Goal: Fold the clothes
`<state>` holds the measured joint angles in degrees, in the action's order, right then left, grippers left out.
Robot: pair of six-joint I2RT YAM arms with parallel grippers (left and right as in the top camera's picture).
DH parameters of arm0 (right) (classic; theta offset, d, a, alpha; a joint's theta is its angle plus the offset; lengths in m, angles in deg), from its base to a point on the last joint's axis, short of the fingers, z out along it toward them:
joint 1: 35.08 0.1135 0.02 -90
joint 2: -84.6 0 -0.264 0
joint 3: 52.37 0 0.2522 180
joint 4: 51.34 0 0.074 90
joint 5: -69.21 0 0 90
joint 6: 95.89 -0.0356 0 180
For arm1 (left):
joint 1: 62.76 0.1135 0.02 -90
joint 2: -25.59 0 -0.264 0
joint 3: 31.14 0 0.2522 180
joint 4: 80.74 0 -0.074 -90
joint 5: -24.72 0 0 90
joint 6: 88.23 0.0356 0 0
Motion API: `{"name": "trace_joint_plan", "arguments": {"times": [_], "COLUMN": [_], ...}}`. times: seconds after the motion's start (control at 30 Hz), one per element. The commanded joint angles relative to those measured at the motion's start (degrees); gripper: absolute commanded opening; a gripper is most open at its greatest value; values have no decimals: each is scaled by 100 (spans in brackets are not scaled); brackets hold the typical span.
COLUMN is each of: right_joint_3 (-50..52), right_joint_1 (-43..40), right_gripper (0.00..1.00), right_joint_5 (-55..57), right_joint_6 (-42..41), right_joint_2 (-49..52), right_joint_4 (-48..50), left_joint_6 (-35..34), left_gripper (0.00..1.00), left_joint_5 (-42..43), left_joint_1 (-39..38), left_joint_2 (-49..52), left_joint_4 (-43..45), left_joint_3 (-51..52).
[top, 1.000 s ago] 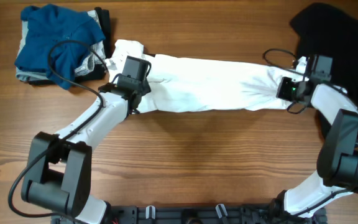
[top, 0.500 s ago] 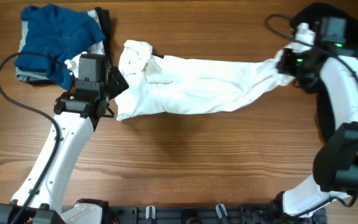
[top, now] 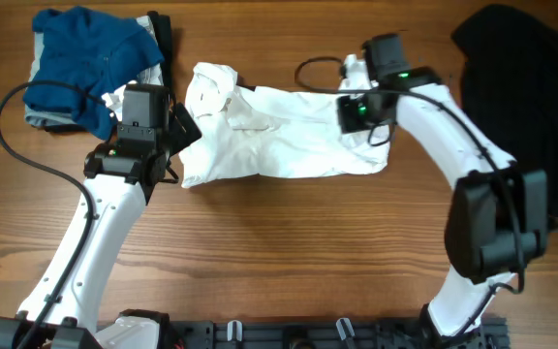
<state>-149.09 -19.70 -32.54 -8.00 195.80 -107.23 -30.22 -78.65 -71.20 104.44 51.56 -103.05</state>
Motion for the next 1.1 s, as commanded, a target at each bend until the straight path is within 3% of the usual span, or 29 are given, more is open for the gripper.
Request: {"name": "trace_joint_plan", "arguments": {"times": [0.0,0.1,0.13,0.17,0.23,0.27,0.37,0.53,0.7,0.9,1.07], "right_joint_3": [-74,-74,-74,-74,-79,-101,-323,-540,-540,-540,-540], "right_joint_1": [280,442,470,494,509,507,496,481,446,256,232], "right_gripper": [4,7,25,59,91,100,100,95,95,98,100], "right_joint_5": [33,35,37,35,-37,-151,-531,-181,236,236,236], "right_joint_6": [-267,-308,-348,-407,-404,-409,-411,-404,-391,-387,-317], "right_joint_2": [42,46,46,46,46,44,4,-24,-24,-26,-26], "right_joint_4": [205,315,341,369,396,387,223,-61,-166,-262,-389], "left_joint_6": [28,28,28,28,28,28,28,33,1589,3209,3862], "left_gripper": [100,100,100,100,100,100,100,100,100,100,100], "left_joint_5": [52,55,52,55,55,63,144,321,1965,2798,2885], "left_joint_1": [48,48,48,48,48,48,48,48,48,162,490], "left_joint_2": [-31,-31,-28,-20,0,31,129,354,872,1982,2632], "left_joint_4": [0,0,0,0,-2,0,2,26,682,1545,1838], "left_joint_3": [-37,-37,-37,-37,-35,-35,-35,-35,-37,-66,-319]}}
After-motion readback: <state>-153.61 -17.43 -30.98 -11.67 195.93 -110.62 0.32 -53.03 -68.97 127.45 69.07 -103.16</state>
